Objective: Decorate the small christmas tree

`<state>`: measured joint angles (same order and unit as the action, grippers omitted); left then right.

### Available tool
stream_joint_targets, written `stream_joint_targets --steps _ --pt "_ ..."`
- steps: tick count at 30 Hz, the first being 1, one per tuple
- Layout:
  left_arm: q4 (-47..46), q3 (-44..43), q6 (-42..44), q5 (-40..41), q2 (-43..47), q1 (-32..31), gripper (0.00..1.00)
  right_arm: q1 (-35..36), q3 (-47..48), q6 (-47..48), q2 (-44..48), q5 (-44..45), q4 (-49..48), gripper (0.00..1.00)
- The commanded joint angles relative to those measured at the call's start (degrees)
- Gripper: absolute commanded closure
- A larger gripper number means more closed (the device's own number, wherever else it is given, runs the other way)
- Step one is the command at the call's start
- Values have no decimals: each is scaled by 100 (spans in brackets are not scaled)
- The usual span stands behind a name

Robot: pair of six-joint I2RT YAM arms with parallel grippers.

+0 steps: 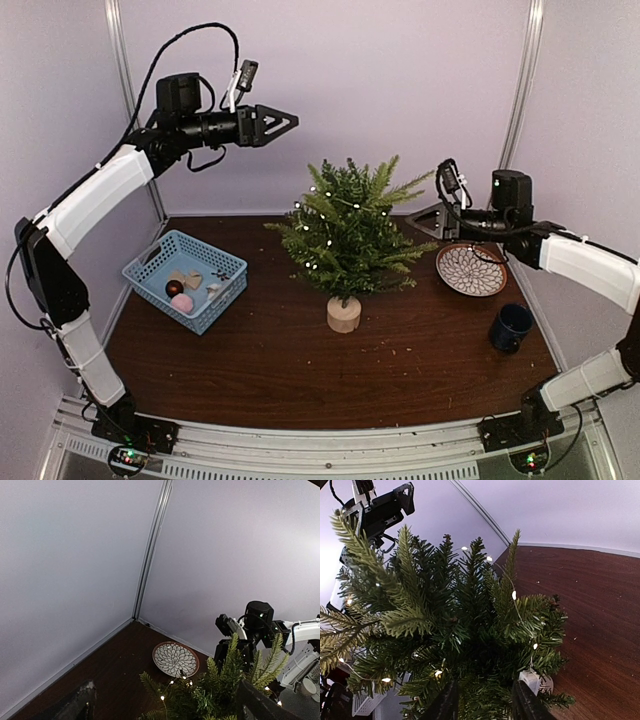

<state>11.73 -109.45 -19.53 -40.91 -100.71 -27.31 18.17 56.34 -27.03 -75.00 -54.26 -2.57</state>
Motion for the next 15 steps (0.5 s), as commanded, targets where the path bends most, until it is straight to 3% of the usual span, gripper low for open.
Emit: stream_joint_targets --steps 1,9,15 --pt "248 38 112 266 228 24 2 47 105 235 301 -38 203 57" --pt "1552 113 67 1170 466 156 2 -23 506 587 626 319 938 43" --pt "2454 438 -935 2382 762 581 2 -243 720 790 891 747 1471 19"
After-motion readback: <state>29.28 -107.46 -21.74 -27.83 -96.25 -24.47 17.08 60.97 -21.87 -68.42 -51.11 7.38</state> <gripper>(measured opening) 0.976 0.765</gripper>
